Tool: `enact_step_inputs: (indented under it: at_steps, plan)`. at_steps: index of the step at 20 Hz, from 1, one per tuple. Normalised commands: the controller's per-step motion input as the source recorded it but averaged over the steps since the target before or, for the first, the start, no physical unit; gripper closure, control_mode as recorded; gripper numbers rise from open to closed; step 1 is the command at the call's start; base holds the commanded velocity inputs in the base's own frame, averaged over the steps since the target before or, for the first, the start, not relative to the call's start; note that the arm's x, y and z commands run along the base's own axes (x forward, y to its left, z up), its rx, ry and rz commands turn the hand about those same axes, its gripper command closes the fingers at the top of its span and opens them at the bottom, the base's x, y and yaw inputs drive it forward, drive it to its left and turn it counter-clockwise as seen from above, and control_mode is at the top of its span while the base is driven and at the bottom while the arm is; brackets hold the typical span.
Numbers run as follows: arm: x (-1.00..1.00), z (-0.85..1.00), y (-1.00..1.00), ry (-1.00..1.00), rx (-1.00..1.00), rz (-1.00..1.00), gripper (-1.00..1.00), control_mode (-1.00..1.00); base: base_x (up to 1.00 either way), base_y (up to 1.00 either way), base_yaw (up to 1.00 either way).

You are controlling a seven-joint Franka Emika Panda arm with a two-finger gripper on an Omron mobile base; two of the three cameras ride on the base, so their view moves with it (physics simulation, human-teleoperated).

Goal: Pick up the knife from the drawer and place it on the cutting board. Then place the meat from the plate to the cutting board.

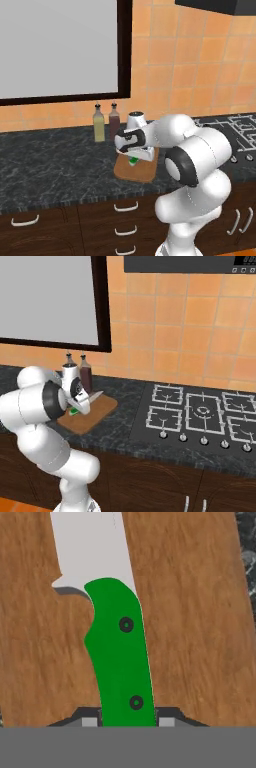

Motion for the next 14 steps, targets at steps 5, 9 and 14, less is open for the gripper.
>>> enact_step_inputs:
  at_steps: [5, 9, 14]
  plan:
    - [0.62, -0.4, 0.48, 0.0, -0.1, -0.03, 1.0, -1.0, 0.0, 0.0, 0.0]
    - [0.08, -0.29, 0.19, 0.0, -0.04, 0.0, 1.0, -1.0, 0.0, 0.0, 0.0]
    - [-0.32, -0.07, -0.09, 0.0, 0.0, 0.0, -1.0, -1.0, 0.0, 0.0, 0.0]
